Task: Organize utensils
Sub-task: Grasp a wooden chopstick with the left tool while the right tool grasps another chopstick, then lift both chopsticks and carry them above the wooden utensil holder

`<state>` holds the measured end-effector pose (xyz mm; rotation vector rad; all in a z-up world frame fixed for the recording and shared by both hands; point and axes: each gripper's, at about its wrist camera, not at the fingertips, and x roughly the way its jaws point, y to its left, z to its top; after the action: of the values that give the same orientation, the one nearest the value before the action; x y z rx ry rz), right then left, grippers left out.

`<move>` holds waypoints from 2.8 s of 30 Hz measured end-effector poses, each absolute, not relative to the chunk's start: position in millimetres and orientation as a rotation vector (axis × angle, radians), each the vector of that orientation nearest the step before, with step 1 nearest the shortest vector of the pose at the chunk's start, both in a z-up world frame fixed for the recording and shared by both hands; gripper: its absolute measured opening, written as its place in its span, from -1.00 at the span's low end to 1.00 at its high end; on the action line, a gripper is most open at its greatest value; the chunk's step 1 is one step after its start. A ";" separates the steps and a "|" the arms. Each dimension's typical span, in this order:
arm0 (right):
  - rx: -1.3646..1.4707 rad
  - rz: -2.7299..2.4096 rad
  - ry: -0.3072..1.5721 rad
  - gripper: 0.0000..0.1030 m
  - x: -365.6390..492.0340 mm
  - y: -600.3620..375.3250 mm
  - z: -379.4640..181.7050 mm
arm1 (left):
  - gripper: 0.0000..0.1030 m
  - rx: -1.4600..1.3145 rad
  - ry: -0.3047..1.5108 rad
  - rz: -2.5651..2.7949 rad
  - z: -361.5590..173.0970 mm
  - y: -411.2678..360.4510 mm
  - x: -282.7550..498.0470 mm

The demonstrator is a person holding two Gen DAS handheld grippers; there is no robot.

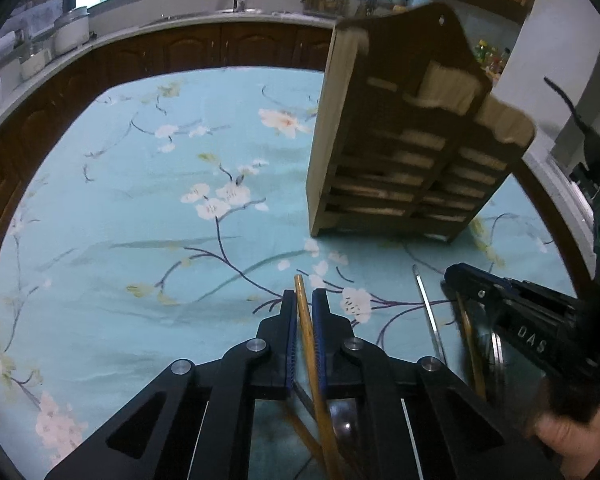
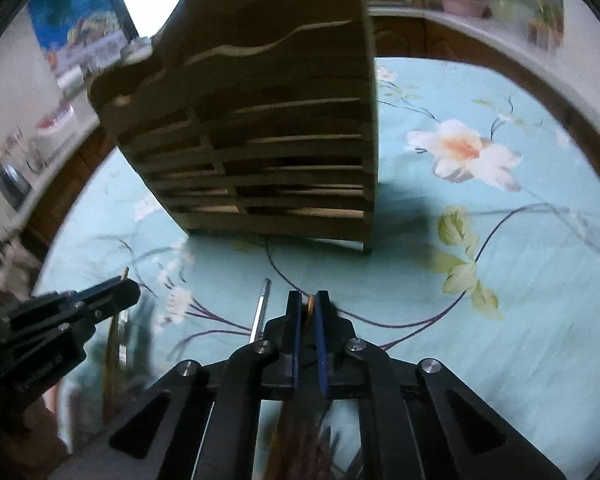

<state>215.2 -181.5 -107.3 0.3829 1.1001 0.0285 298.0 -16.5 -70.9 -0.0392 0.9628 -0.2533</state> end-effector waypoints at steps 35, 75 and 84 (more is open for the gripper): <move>0.505 0.142 0.751 -0.92 153.6 -200.4 39.8 | -0.93 -0.190 0.656 -0.315 74.3 54.2 142.0; 0.464 -0.088 0.259 -0.92 262.7 -275.7 100.1 | -0.93 -0.342 0.357 -0.273 33.3 22.0 280.5; 0.480 -0.082 0.343 -0.92 282.4 -272.4 39.1 | -0.93 -0.362 0.441 -0.250 -11.7 10.8 331.3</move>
<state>282.4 -272.4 39.1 0.4804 0.3429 -0.0818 331.3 10.8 -11.7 -0.3622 0.4410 -0.2504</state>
